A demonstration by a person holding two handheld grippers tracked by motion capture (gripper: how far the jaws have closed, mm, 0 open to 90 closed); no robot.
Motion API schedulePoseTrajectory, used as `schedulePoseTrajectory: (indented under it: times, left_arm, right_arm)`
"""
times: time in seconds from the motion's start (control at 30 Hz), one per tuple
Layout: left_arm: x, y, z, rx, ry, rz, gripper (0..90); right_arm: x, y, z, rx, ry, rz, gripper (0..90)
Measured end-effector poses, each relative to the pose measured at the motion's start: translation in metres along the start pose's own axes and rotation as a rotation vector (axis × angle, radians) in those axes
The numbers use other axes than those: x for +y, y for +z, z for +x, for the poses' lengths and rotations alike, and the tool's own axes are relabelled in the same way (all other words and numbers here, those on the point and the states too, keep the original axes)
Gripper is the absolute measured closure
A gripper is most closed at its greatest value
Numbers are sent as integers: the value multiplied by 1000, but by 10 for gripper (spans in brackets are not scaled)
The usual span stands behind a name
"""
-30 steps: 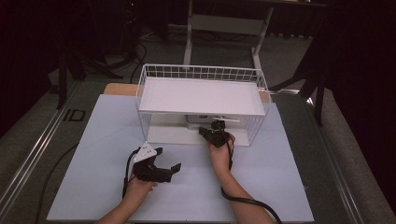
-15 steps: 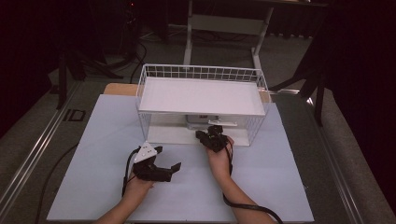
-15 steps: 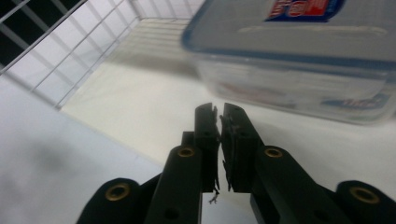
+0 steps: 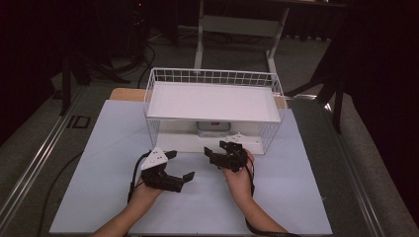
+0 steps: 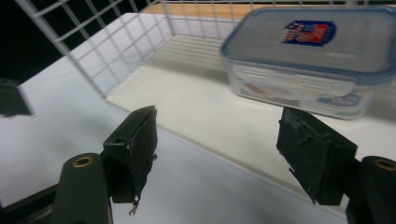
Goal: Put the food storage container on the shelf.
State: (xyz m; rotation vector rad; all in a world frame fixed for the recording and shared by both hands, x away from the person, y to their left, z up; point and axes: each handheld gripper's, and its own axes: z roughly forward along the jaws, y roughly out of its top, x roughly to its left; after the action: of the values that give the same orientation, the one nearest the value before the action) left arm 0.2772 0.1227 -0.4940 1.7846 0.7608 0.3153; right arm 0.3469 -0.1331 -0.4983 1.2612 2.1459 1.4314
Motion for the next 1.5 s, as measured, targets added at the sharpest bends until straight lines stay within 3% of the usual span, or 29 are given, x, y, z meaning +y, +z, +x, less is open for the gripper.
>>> schedulePoseTrajectory:
  times: [0.13,0.4,0.77,0.93,1.13,1.5]
  left_arm:
    - [2,0,-1,-13,-2,10,19]
    - [6,-5,-4,-33,-4,5,19]
    - [5,-22,-3,-42,-1,-11,19]
    - [1,-31,-4,-36,5,-12,19]
    - [-3,-42,-7,-39,28,-10,19]
    - [-19,-57,-5,-45,-17,-7,19]
  right_arm:
    - [-1,-7,2,46,7,-8,202]
    - [0,-27,2,91,1,-6,204]
    - [-12,-52,3,96,-37,-19,197]
    - [-21,-65,0,110,-80,-20,190]
    - [-28,-81,-4,119,-69,-33,182]
    - [-39,-105,-10,106,-131,-17,180]
